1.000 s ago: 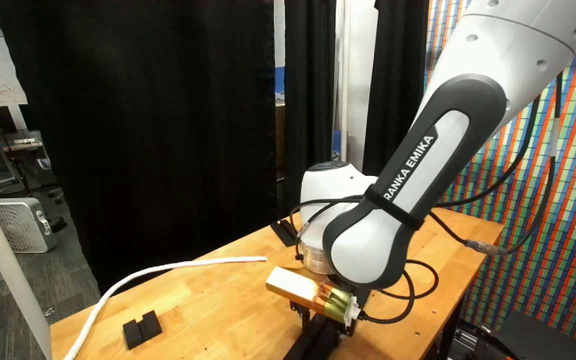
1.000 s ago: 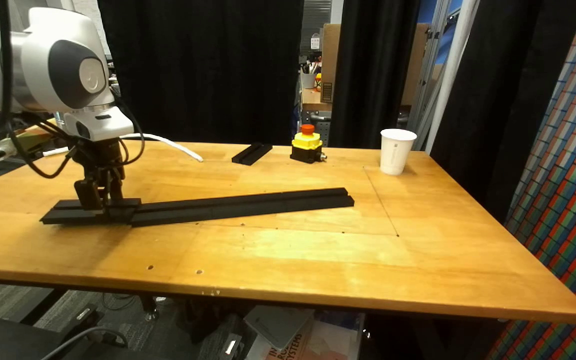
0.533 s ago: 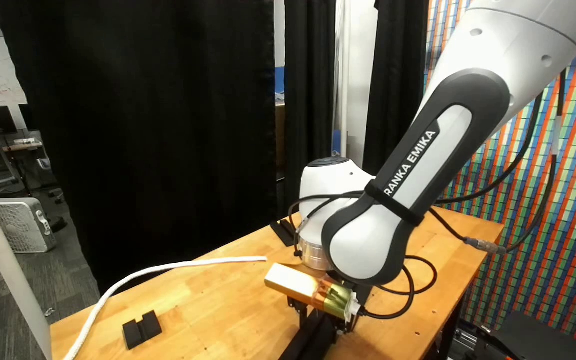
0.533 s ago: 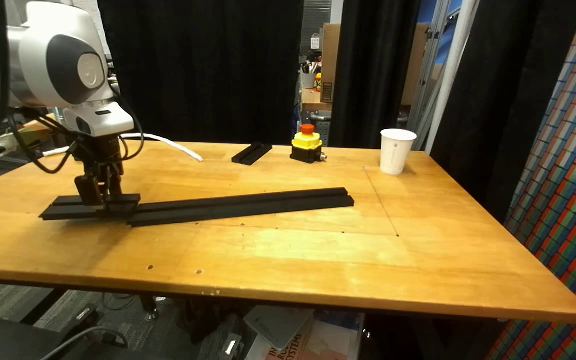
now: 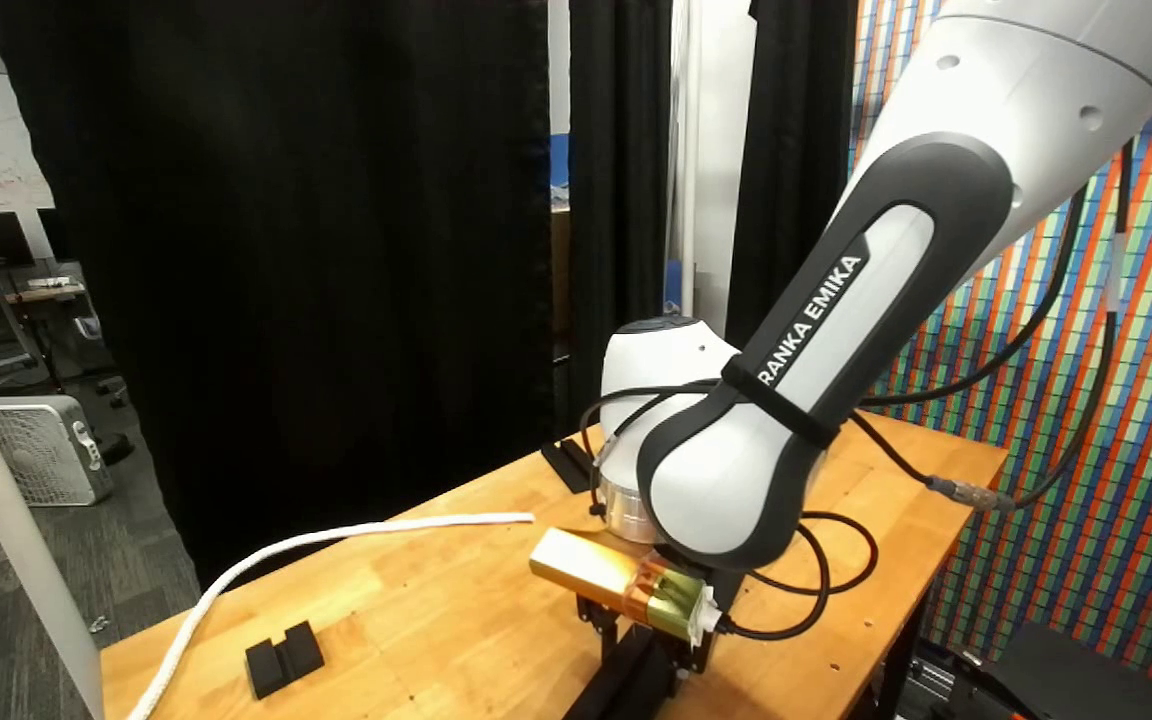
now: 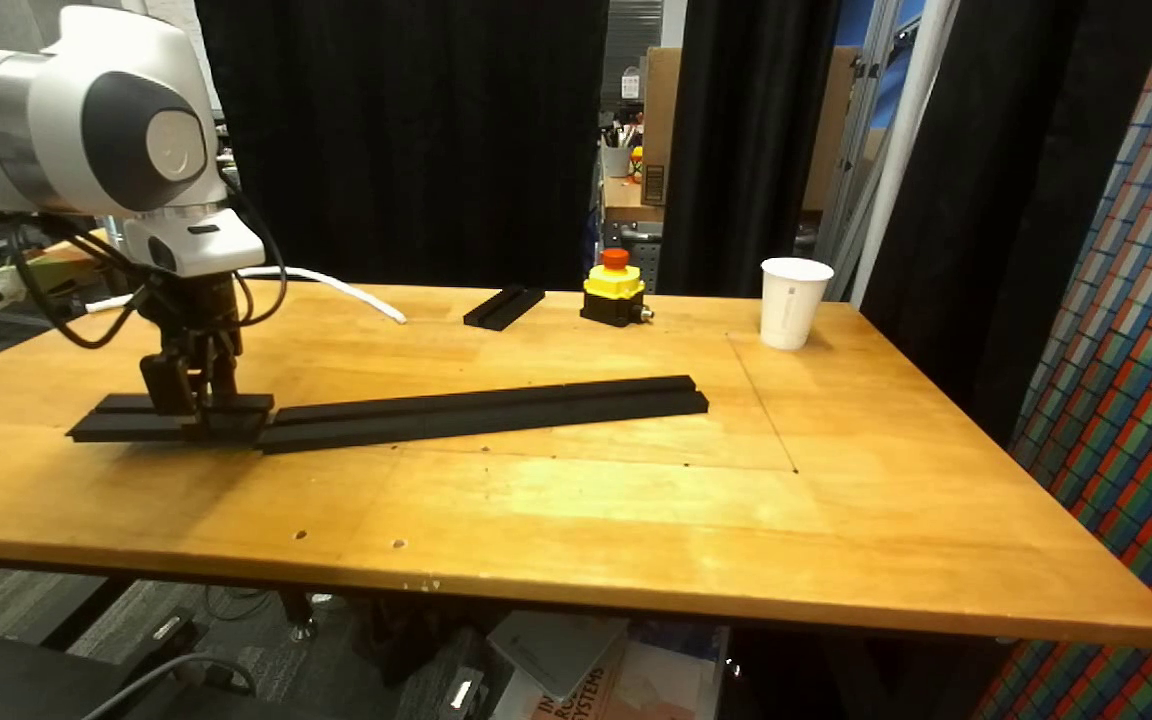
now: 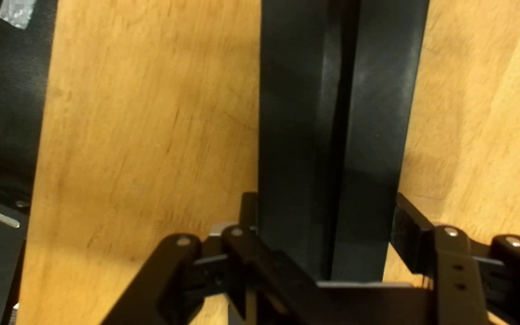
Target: Connect the four black objects together
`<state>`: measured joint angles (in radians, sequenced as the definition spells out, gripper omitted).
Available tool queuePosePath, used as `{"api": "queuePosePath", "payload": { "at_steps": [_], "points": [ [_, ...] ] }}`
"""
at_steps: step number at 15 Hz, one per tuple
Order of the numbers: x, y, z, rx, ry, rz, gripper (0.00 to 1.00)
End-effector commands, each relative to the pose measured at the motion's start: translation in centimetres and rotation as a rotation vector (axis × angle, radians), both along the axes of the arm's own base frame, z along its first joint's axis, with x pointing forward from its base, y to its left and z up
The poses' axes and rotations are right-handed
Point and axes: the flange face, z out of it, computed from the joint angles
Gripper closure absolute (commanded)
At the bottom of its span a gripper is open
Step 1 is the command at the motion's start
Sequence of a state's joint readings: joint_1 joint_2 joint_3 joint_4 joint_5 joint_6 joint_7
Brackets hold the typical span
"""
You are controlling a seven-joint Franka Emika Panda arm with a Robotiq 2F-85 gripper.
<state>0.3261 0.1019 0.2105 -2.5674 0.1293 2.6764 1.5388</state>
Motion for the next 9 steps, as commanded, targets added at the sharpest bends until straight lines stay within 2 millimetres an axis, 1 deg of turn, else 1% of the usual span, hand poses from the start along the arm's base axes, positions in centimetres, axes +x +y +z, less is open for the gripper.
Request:
{"api": "queuePosePath", "payload": {
  "at_steps": [1,9],
  "points": [
    [-0.41,-0.36,1.11,0.013,0.0,-0.005,0.55],
    [-0.7,-1.21,0.6,0.009,0.005,-0.005,0.55]
  ]
}}
